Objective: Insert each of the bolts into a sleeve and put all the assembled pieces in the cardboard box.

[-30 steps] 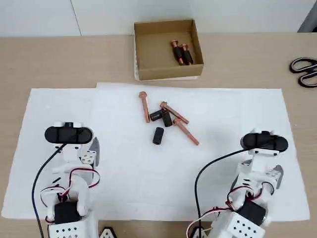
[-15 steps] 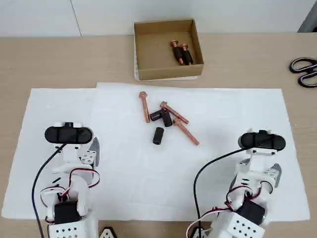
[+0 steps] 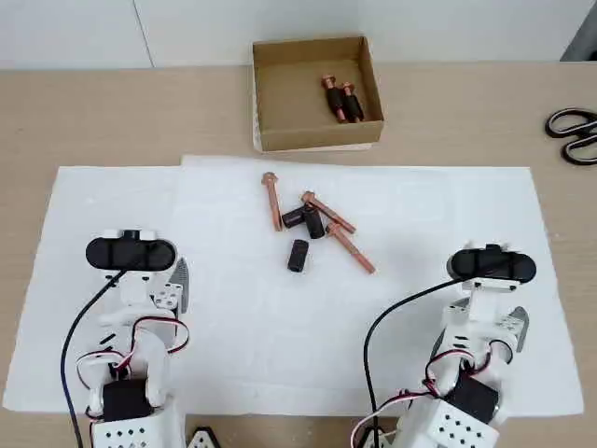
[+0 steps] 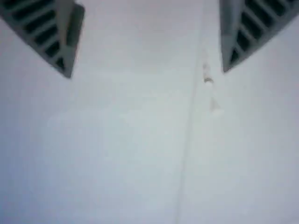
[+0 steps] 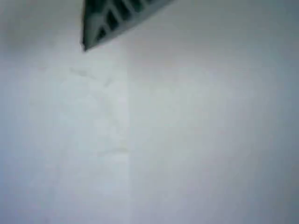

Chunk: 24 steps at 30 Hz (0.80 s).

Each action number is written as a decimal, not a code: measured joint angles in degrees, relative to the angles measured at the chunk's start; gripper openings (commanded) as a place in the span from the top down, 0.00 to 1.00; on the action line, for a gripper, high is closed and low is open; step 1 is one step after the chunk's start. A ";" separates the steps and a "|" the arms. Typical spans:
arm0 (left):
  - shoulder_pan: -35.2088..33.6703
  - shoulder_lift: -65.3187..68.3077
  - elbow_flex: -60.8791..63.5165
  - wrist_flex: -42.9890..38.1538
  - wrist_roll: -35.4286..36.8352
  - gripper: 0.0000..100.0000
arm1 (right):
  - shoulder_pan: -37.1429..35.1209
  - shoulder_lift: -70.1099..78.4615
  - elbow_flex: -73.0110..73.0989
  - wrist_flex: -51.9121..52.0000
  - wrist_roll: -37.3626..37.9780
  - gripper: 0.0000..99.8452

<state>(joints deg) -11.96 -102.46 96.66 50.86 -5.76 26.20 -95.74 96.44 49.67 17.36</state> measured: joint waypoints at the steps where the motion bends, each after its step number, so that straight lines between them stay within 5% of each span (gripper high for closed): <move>1: 0.00 0.00 0.00 0.00 0.00 0.80 | 0.00 0.00 0.00 0.00 0.00 0.75; 16: 1.32 0.00 0.00 -0.09 0.00 0.80 | -4.04 1.49 -34.20 12.84 0.00 0.75; 24: -3.78 0.00 0.00 -0.09 2.29 0.80 | -15.74 30.07 -56.26 25.85 -0.88 0.75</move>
<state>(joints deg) -15.74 -102.46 96.66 50.77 -3.47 10.46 -65.67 40.18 75.52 16.48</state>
